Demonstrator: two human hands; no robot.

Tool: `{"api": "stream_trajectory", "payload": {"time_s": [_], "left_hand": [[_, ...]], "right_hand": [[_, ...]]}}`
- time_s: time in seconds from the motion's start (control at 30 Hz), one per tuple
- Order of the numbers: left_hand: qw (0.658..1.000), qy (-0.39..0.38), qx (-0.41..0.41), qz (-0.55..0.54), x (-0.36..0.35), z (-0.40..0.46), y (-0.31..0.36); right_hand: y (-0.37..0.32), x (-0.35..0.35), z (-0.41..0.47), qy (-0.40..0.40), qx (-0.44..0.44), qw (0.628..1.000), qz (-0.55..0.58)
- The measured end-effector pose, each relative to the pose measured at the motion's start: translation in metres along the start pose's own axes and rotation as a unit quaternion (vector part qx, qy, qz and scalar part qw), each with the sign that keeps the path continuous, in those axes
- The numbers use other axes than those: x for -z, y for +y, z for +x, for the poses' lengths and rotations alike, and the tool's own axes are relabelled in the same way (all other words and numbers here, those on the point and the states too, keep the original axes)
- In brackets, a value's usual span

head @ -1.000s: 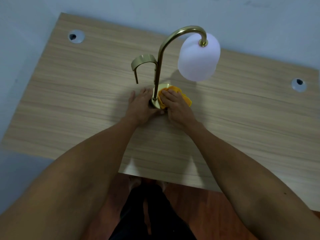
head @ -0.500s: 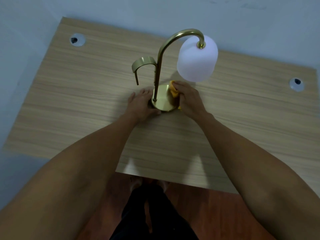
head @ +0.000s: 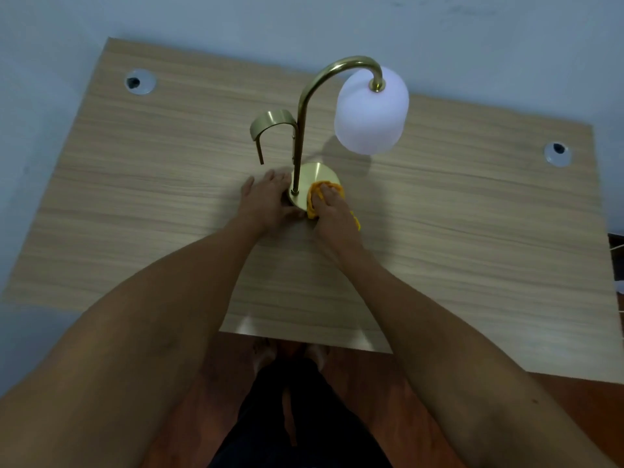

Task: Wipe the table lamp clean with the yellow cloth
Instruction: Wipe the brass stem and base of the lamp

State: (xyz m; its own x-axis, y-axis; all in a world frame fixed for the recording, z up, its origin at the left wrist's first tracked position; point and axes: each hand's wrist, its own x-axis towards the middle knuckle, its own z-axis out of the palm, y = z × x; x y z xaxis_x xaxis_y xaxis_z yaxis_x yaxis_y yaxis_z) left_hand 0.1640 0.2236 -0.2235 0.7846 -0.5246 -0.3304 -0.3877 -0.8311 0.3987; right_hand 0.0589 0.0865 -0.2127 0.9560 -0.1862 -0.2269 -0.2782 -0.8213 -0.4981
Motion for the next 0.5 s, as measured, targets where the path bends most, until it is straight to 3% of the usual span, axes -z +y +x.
{"api": "stream_trajectory", "payload": {"time_s": [0.1, 0.13, 0.2, 0.27, 0.37, 0.5], "left_hand": [[0.999, -0.039, -0.003, 0.030, 0.012, 0.002, -0.001], [0.997, -0.061, -0.007, 0.042, 0.016, 0.001, -0.001], [0.995, -0.088, -0.013, 0.054, 0.023, -0.002, -0.003], [0.996, -0.077, -0.002, 0.044, 0.027, -0.009, -0.005], [0.999, -0.038, 0.022, 0.027, 0.027, -0.016, -0.011], [0.999, -0.022, 0.025, -0.005, 0.026, -0.018, -0.014]], "right_hand": [[-0.013, 0.007, -0.008, -0.040, -0.021, 0.998, 0.044], [-0.019, 0.010, -0.011, -0.059, -0.028, 0.992, 0.109], [-0.028, 0.018, -0.014, -0.070, -0.084, 0.940, 0.323], [-0.026, 0.031, -0.016, -0.079, -0.142, 0.877, 0.452], [-0.010, 0.054, -0.015, 0.013, -0.198, 0.852, 0.484], [0.012, 0.066, 0.001, 0.175, -0.216, 0.857, 0.434]]}}
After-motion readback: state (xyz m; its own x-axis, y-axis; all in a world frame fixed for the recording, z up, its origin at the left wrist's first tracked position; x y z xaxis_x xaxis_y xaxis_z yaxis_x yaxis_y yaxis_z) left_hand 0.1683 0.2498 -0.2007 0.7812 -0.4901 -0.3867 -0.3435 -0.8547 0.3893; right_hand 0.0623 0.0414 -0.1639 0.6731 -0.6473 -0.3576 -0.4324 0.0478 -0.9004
